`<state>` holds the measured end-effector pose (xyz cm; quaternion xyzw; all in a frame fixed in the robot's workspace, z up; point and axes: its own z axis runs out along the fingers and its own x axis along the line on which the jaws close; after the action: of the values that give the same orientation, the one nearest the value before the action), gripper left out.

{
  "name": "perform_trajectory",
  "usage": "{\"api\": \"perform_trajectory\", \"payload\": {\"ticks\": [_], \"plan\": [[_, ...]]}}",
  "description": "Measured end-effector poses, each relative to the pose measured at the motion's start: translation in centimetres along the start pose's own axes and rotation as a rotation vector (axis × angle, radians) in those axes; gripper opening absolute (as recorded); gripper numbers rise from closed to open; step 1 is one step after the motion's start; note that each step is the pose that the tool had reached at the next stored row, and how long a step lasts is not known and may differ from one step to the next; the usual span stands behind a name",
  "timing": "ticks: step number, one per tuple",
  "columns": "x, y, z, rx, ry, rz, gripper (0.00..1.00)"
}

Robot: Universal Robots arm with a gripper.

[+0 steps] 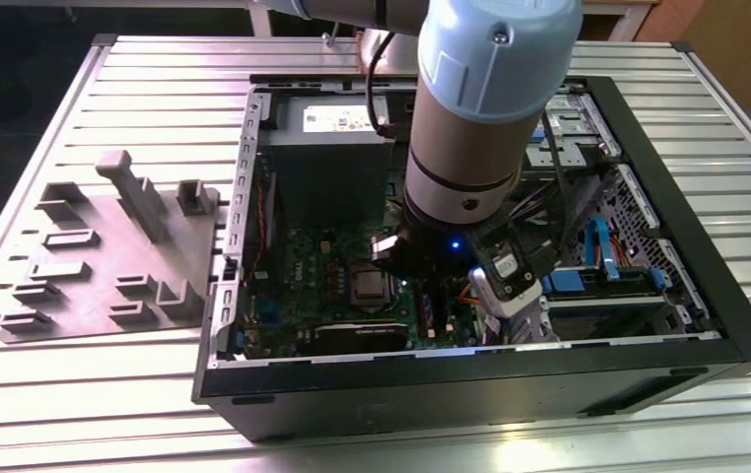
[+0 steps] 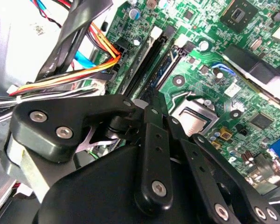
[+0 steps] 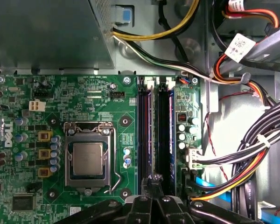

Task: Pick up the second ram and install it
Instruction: 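Press down the second ram until it locks into place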

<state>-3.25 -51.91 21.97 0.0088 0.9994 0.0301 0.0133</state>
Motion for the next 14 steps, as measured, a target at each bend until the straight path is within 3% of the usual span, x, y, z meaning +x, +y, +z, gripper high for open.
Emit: {"api": "perform_trajectory", "payload": {"ticks": [14], "plan": [[0.01,-0.02,0.29,-0.0028,-0.0002,0.000,0.10]]}}
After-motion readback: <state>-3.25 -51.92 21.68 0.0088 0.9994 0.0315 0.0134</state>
